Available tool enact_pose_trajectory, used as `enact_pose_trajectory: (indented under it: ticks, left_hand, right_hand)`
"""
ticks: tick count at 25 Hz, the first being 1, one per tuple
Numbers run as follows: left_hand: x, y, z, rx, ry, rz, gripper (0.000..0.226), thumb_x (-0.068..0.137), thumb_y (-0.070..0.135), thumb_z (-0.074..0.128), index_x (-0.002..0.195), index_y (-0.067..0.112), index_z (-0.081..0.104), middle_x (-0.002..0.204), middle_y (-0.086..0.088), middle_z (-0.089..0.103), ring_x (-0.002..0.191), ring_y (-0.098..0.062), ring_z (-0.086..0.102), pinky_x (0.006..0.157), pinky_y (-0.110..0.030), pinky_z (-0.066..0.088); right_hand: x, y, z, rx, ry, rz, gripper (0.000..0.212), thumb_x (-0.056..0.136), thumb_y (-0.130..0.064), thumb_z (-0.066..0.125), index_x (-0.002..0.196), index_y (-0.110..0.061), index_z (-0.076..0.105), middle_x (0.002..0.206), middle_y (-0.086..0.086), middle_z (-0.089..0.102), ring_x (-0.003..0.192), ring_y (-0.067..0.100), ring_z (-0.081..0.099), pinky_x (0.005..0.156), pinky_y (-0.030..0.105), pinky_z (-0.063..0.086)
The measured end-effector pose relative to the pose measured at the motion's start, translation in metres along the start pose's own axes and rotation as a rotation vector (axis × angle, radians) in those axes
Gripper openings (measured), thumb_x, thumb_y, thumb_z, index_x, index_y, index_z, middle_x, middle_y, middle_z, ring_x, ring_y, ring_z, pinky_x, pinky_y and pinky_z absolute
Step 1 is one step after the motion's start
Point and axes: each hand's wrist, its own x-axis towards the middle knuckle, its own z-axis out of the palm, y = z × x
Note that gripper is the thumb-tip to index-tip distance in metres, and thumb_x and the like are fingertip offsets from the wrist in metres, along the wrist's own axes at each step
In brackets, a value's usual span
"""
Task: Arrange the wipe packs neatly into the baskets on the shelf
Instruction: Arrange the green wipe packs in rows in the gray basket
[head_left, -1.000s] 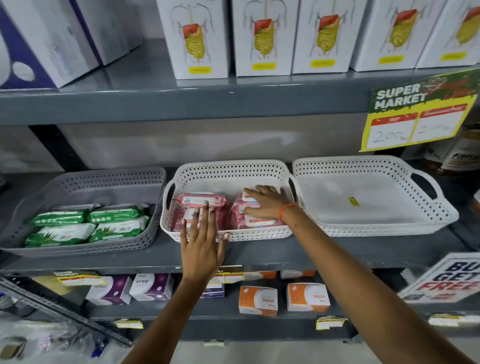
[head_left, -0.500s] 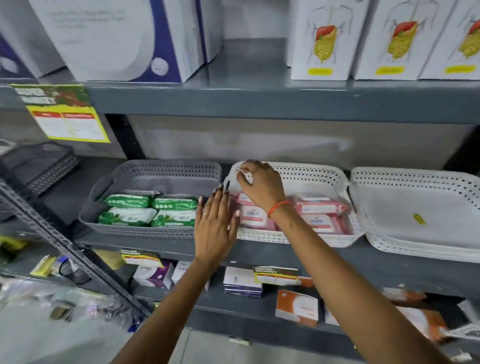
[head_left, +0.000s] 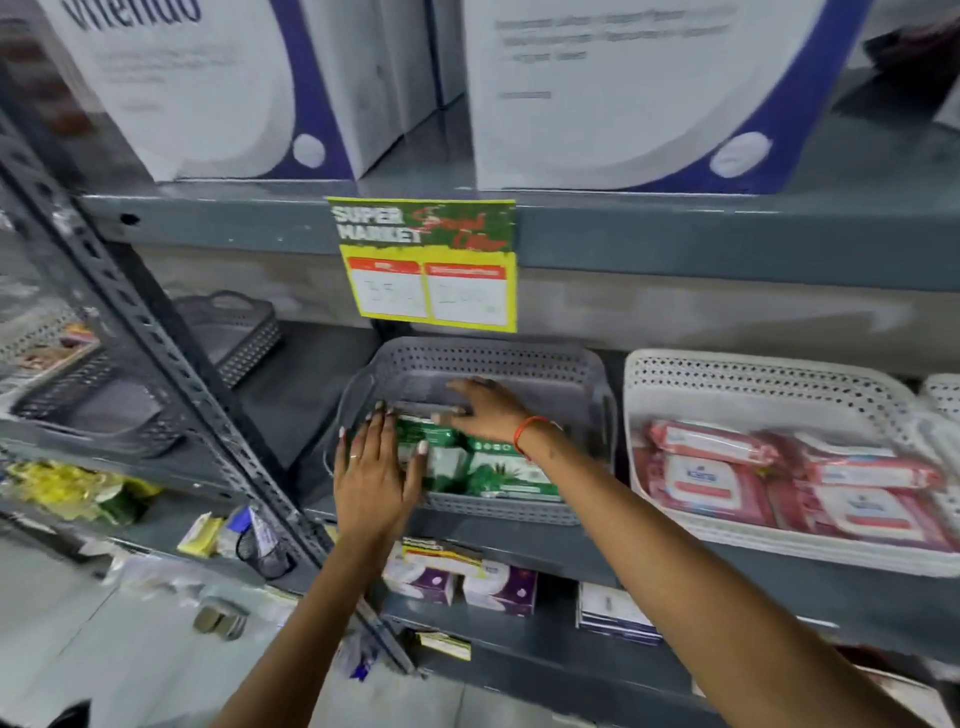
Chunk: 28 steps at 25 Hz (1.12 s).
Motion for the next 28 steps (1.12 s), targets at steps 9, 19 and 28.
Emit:
enact_pose_trajectory:
  ticks: [9, 19, 28]
  left_hand:
    - [-0.004, -0.025, 0.003, 0.057, -0.078, 0.087, 0.082, 0.091, 0.061, 0.001, 0.144, 0.006, 0.031, 0.153, -0.011, 0.031, 0.141, -0.022, 0.027, 0.118, -0.043, 0.007]
    - [-0.004, -0.024, 0.005, 0.068, -0.077, 0.085, 0.081, 0.091, 0.061, 0.001, 0.144, 0.007, 0.03, 0.153, -0.01, 0.03, 0.141, -0.022, 0.027, 0.118, -0.044, 0.009]
    - [-0.003, -0.026, 0.007, 0.076, -0.101, 0.08, 0.082, 0.089, 0.063, 0.001, 0.145, 0.01, 0.029, 0.154, -0.008, 0.029, 0.143, -0.02, 0.022, 0.118, -0.045, 0.007]
  right_hand:
    - [0.068, -0.006, 0.023, -0.374, -0.08, -0.081, 0.064, 0.09, -0.039, 0.058, 0.148, -0.03, 0.03, 0.149, 0.017, 0.036, 0.137, 0.035, 0.033, 0.114, 0.042, 0.03]
    - [0.063, -0.011, 0.027, -0.358, -0.13, 0.067, 0.064, 0.092, -0.038, 0.055, 0.149, -0.034, 0.024, 0.158, 0.018, 0.013, 0.145, 0.039, 0.01, 0.119, 0.049, 0.023]
    - [-0.011, 0.042, -0.051, -0.184, -0.456, 0.327, 0.079, 0.08, -0.037, 0.072, 0.147, -0.021, 0.034, 0.158, 0.0, 0.028, 0.143, 0.024, 0.032, 0.118, 0.047, 0.03]
